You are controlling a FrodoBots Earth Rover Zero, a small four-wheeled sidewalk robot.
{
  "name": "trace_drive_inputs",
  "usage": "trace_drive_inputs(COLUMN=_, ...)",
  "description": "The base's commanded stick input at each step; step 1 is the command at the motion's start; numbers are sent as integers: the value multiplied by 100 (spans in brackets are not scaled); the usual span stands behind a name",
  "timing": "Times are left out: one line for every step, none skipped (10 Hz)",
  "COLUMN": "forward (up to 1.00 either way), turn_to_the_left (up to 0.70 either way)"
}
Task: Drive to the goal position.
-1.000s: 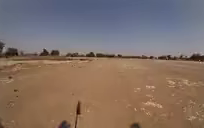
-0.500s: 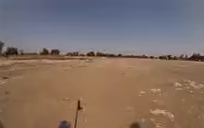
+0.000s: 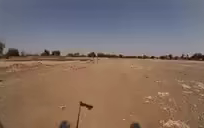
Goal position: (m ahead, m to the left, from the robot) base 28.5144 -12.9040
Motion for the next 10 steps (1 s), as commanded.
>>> trace_drive_inputs(forward=50, turn_to_the_left=0)
trace_drive_inputs(forward=50, turn_to_the_left=0)
trace_drive_inputs(forward=50, turn_to_the_left=0)
trace_drive_inputs(forward=50, turn_to_the_left=0)
trace_drive_inputs(forward=50, turn_to_the_left=0)
trace_drive_inputs(forward=50, turn_to_the_left=0)
trace_drive_inputs(forward=50, turn_to_the_left=0)
trace_drive_inputs(forward=50, turn_to_the_left=0)
trace_drive_inputs(forward=50, turn_to_the_left=0)
trace_drive_inputs(forward=50, turn_to_the_left=0)
